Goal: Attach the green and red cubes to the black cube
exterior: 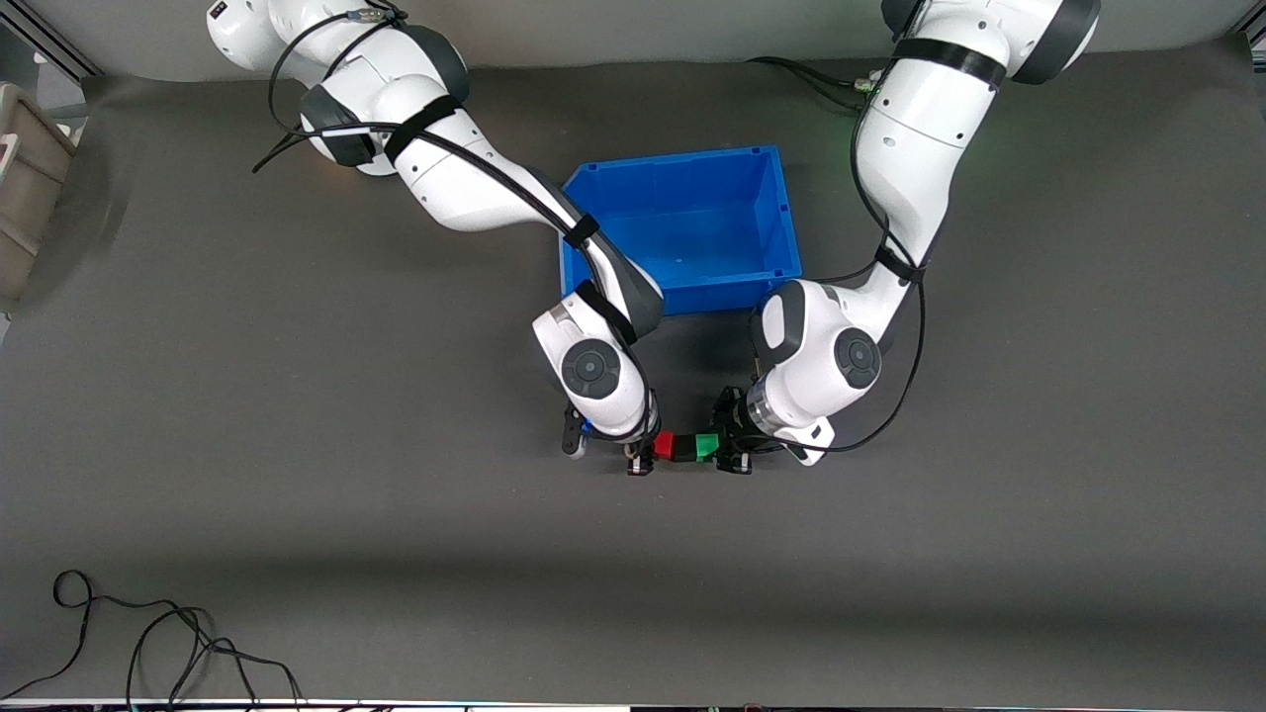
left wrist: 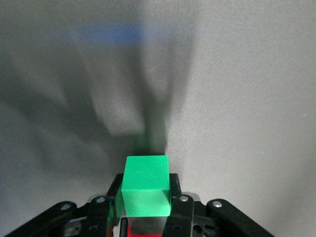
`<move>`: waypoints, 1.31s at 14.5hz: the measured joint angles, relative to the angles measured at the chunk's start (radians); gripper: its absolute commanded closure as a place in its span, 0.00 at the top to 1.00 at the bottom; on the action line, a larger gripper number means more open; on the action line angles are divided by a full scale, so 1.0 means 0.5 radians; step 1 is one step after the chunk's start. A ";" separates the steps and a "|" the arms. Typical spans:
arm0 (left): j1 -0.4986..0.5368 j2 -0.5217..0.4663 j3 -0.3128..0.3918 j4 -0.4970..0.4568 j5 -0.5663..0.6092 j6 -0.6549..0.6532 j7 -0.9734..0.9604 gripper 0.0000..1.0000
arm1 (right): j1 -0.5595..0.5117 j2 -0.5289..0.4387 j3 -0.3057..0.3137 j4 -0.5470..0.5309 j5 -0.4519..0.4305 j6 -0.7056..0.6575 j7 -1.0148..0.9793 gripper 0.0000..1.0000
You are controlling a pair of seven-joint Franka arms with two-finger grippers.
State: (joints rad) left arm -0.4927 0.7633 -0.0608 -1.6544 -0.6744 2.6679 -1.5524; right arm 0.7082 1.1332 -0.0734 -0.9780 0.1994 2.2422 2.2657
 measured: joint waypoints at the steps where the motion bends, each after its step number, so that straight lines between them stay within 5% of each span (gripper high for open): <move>1: -0.002 0.000 0.002 0.000 0.000 0.000 0.000 0.05 | 0.000 0.001 0.000 0.000 -0.001 0.000 0.001 0.00; 3: -0.005 0.000 0.003 0.000 0.000 0.000 0.000 0.11 | 0.000 0.001 0.000 0.000 -0.002 0.000 0.002 0.00; 4: -0.005 0.000 0.004 0.000 0.001 0.000 0.000 0.40 | 0.000 0.001 0.000 0.000 -0.002 0.000 0.002 0.06; 5: -0.006 0.000 0.004 0.000 0.004 0.000 0.000 0.77 | -0.001 0.001 0.000 0.000 -0.003 0.000 0.002 0.49; 6: -0.007 0.000 0.004 0.000 0.006 0.000 0.000 1.00 | -0.002 0.001 -0.001 0.002 -0.003 0.000 0.002 0.99; 13: -0.017 -0.003 0.036 0.008 0.014 -0.015 0.001 1.00 | -0.036 -0.030 -0.005 0.102 -0.005 0.008 -0.060 1.00; 19: 0.148 -0.170 0.268 0.040 0.160 -0.546 0.134 1.00 | -0.334 -0.454 0.008 0.171 0.060 -0.746 -0.685 1.00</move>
State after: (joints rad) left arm -0.4189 0.6783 0.0733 -1.6343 -0.5944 2.3951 -1.4851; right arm 0.5410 0.9062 -0.0693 -0.8924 0.2294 1.8691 1.9230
